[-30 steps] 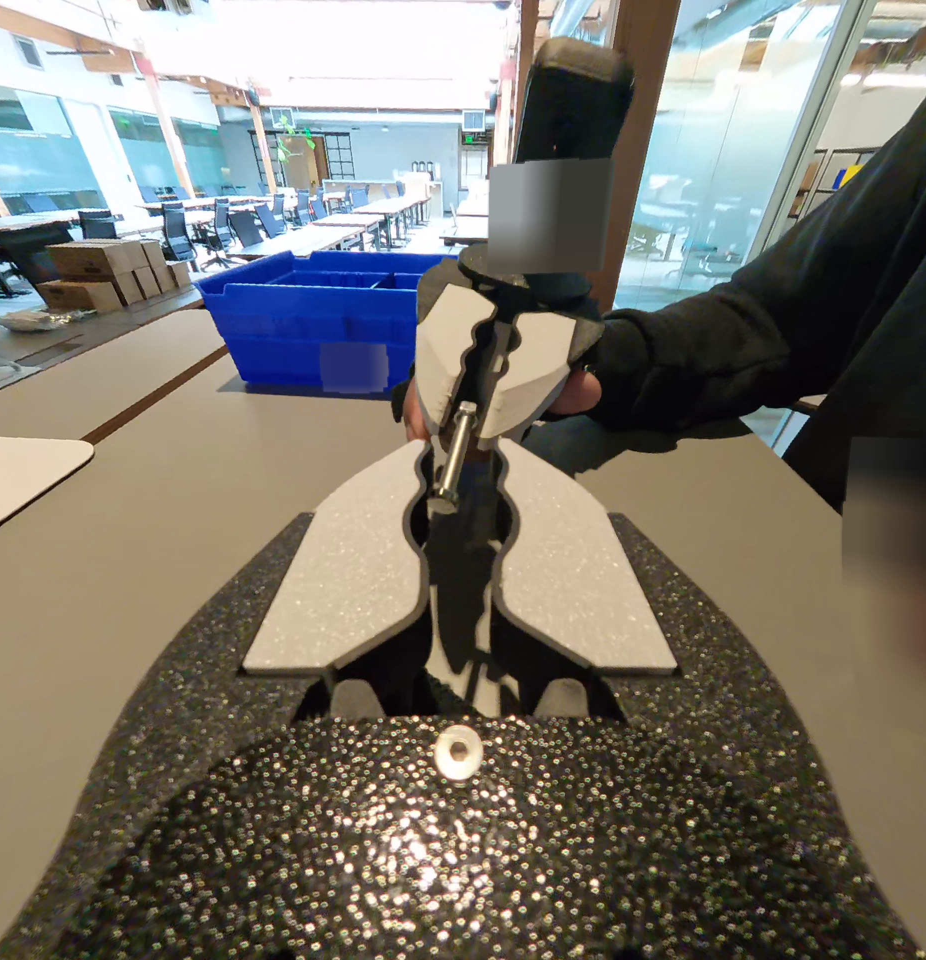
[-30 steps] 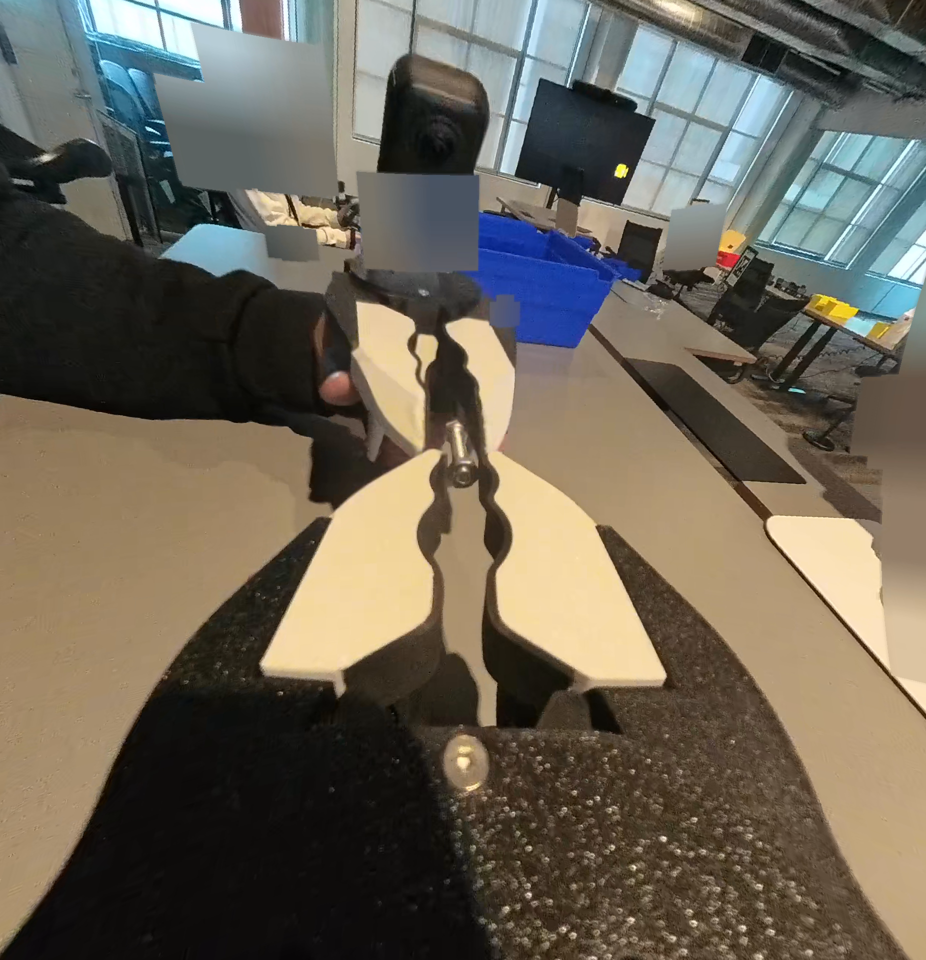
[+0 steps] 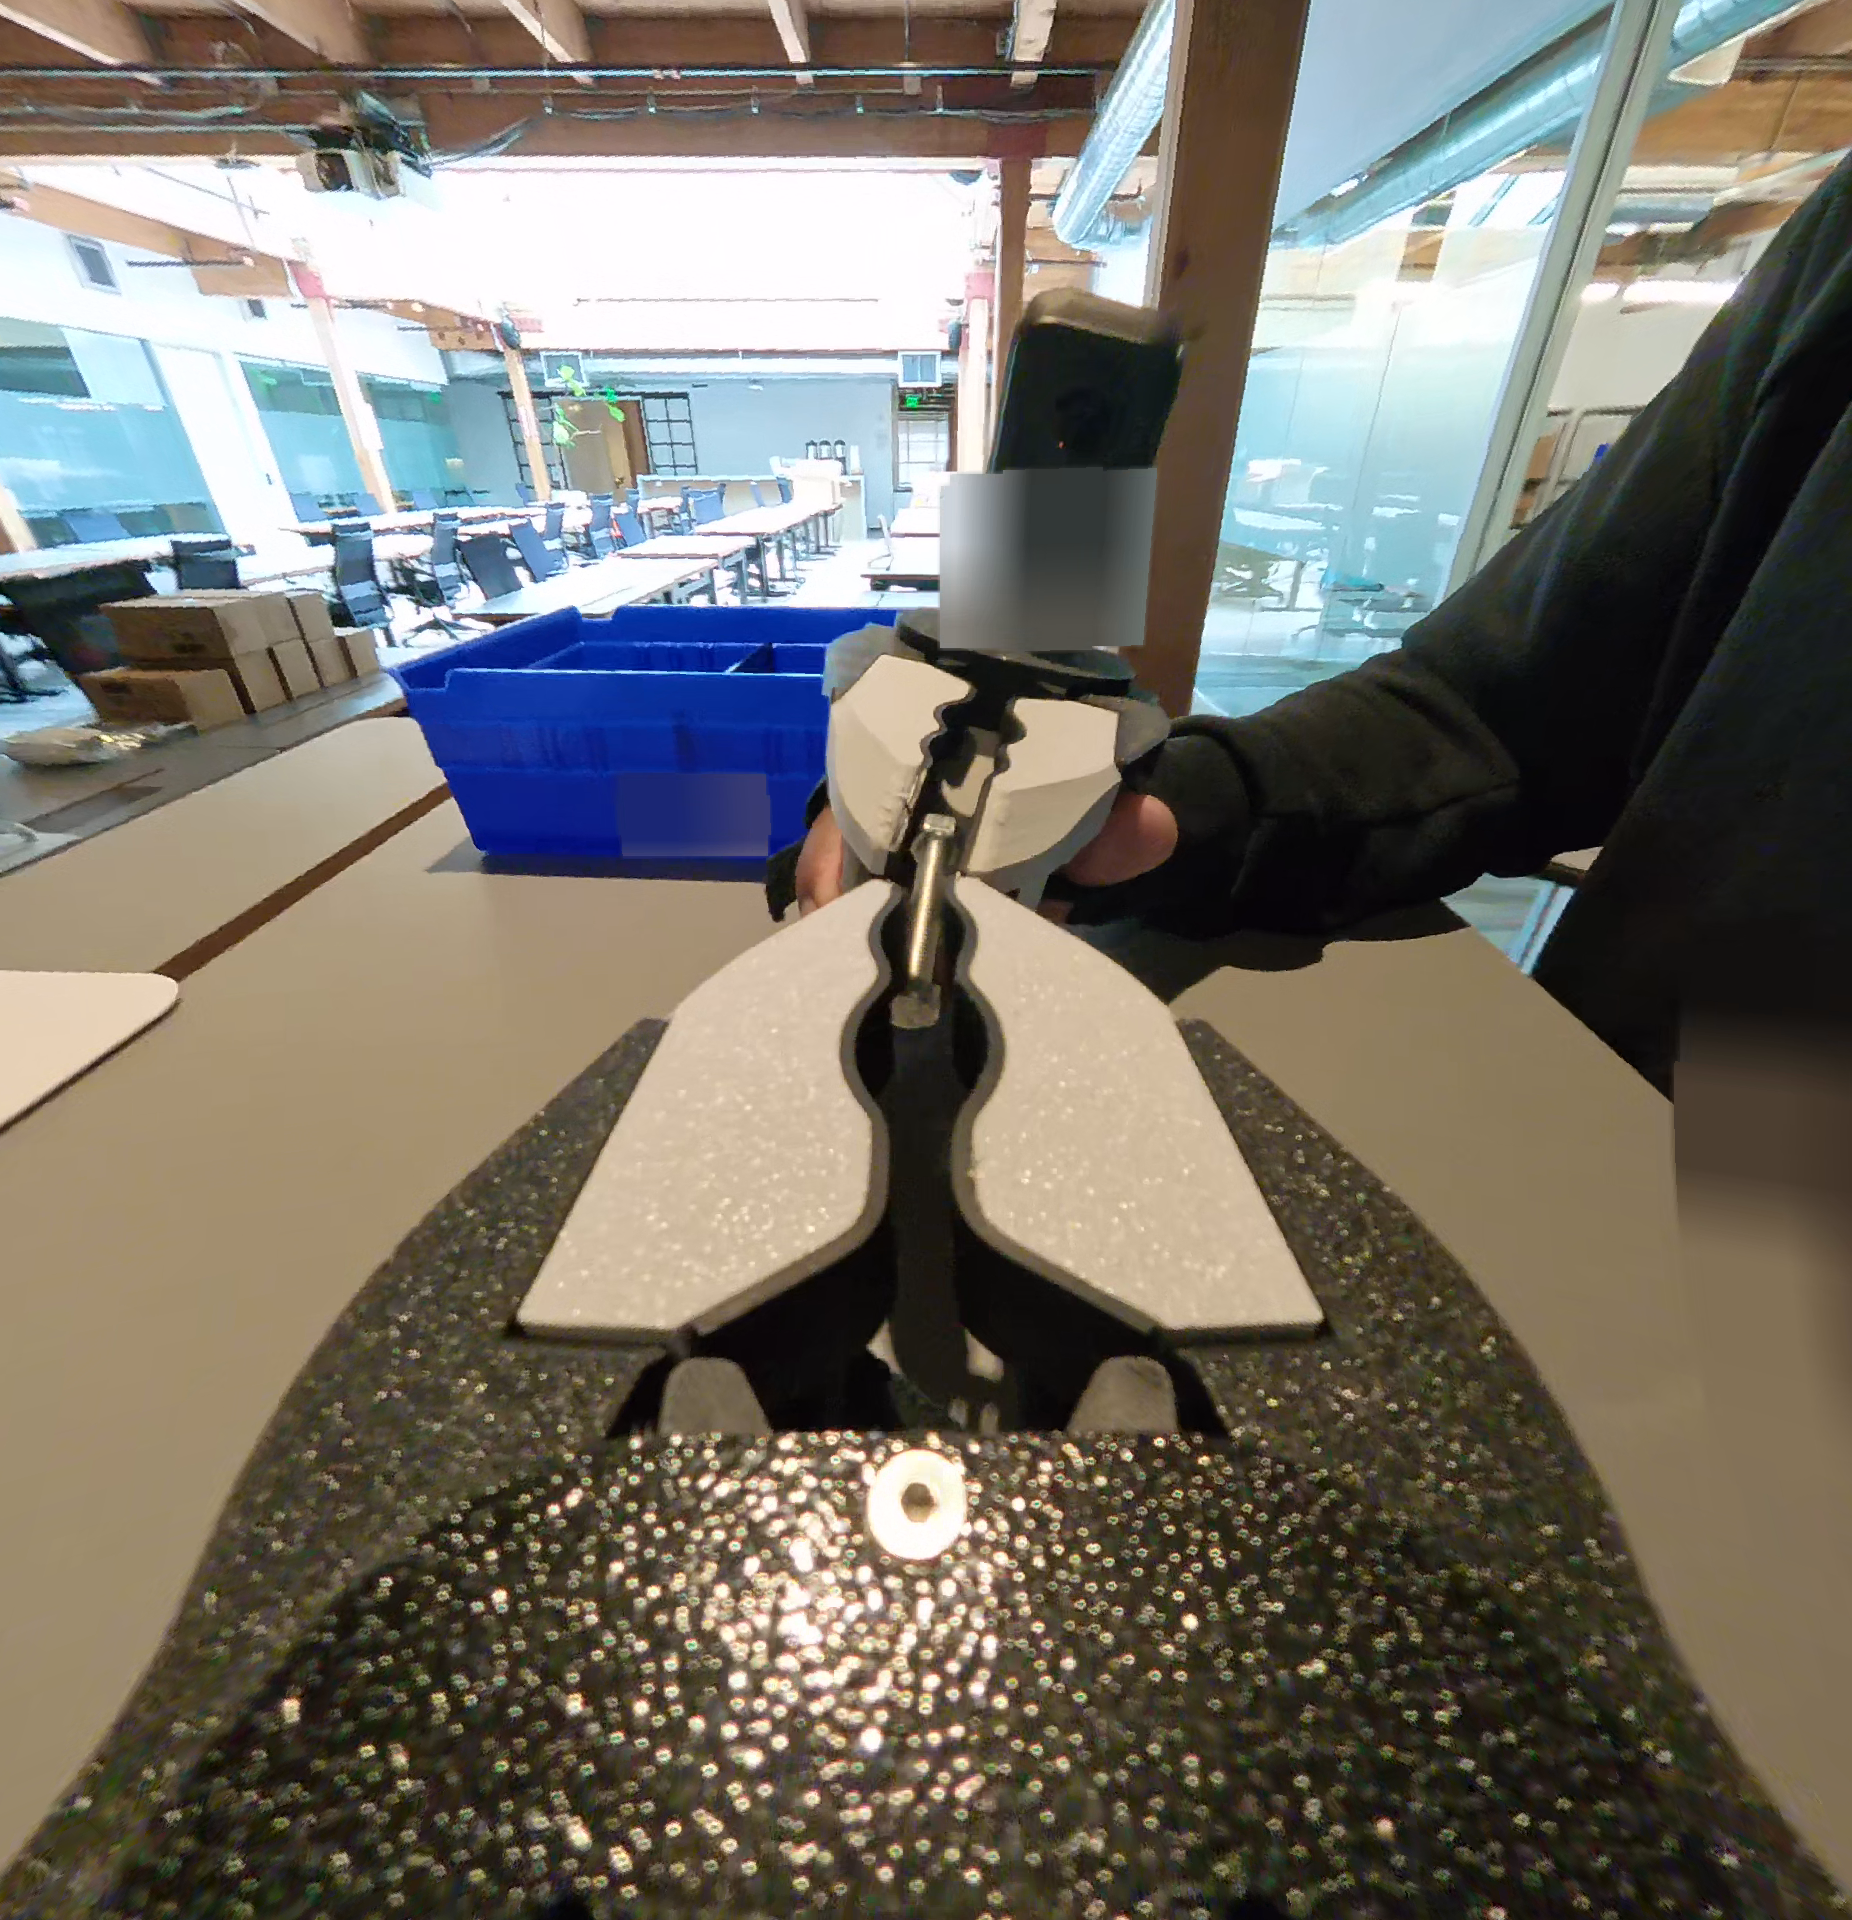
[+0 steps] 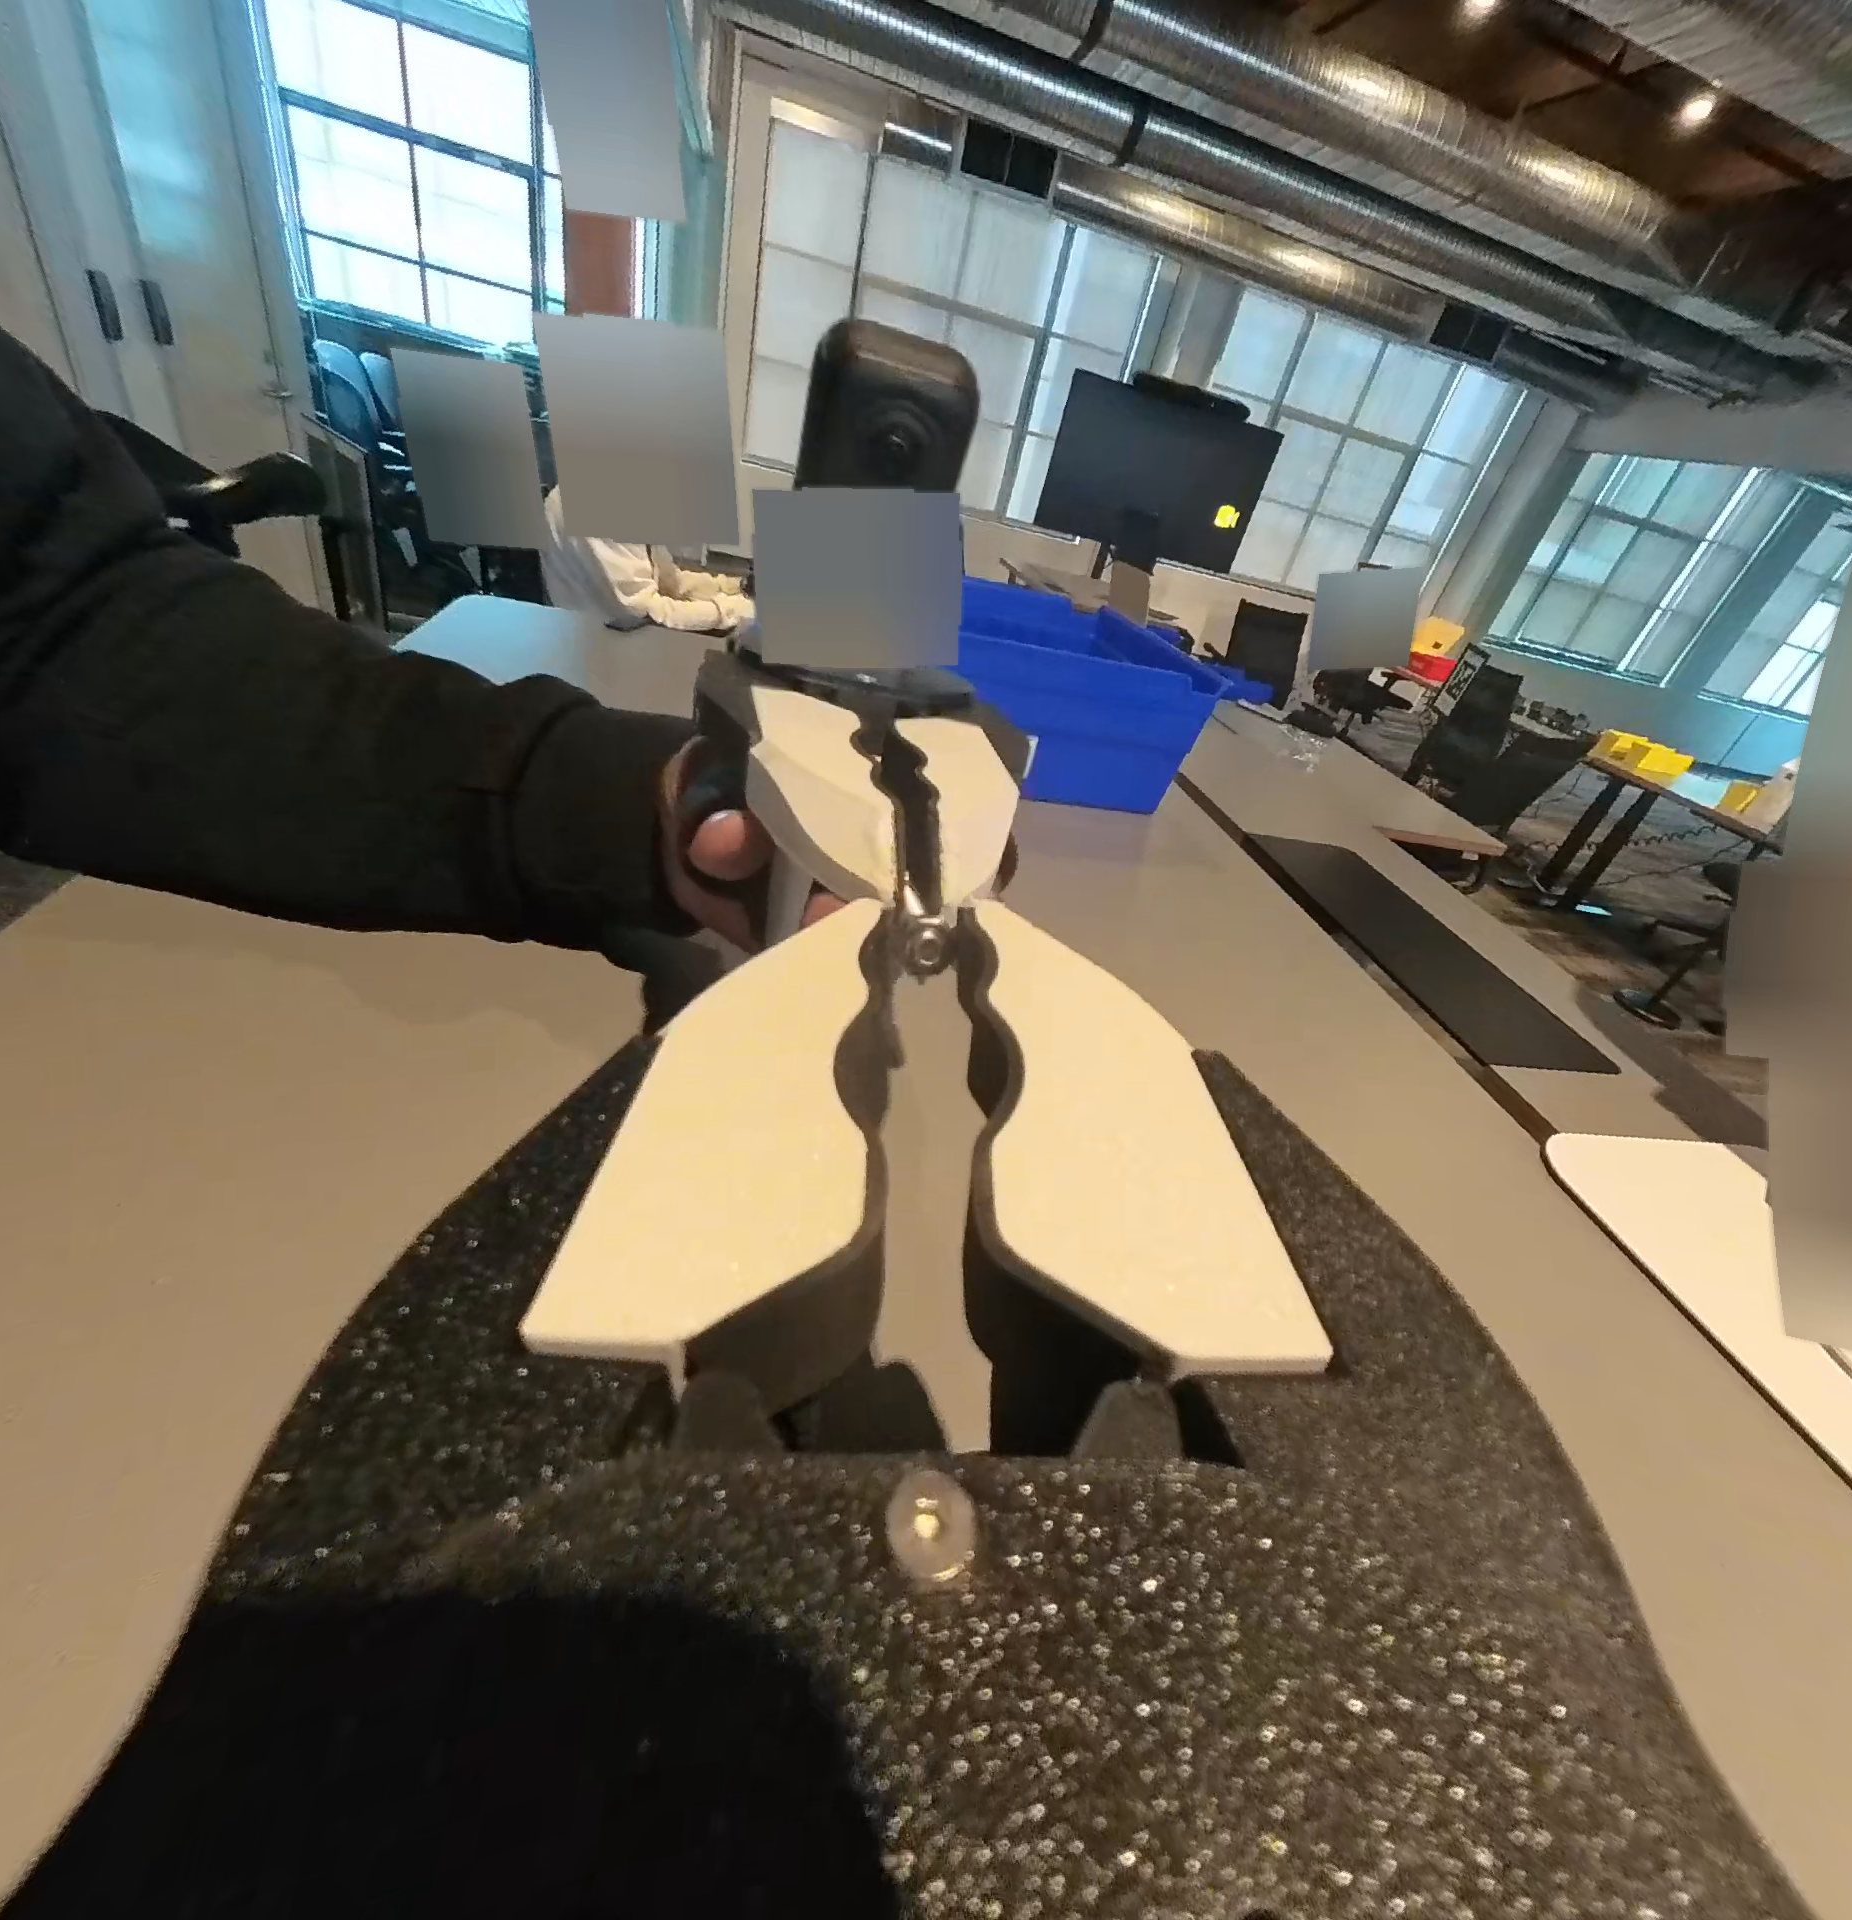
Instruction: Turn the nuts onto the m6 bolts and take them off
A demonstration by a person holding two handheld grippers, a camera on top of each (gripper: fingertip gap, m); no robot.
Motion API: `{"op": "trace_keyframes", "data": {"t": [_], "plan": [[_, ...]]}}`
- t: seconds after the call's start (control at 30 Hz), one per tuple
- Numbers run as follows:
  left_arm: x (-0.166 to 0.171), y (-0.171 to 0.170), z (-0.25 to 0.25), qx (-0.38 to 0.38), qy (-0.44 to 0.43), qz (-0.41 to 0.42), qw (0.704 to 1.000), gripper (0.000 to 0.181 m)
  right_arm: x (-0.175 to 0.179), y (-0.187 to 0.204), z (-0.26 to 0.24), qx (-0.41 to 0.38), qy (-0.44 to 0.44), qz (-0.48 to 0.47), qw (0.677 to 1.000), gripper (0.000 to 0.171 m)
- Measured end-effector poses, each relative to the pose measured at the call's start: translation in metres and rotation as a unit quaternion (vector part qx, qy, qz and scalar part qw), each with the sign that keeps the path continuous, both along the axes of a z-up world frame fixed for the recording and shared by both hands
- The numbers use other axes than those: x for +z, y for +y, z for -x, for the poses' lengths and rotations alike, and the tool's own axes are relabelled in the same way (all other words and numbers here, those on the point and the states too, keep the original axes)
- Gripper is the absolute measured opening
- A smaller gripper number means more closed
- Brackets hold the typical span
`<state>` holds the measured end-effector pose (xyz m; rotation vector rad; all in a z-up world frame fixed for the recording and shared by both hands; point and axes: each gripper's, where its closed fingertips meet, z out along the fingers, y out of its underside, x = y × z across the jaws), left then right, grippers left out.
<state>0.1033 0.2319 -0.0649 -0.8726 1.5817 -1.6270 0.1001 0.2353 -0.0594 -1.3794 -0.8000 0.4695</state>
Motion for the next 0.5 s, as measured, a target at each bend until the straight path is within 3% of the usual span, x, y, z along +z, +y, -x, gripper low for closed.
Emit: {"op": "trace_keyframes", "data": {"t": [0.13, 0.5], "plan": [[-0.003, 0.0, -0.001, 0.021, -0.003, -0.05, 0.999, 0.013, -0.002, 0.001, -0.002, -0.005, -0.009, 0.001, 1.0, 0.011], [-0.03, 0.011, -0.008, 0.098, 0.04, -0.241, 0.965, 0.009, -0.016, 0.006, -0.002, -0.021, -0.064, 0.012, 0.998, 0.011]]}}
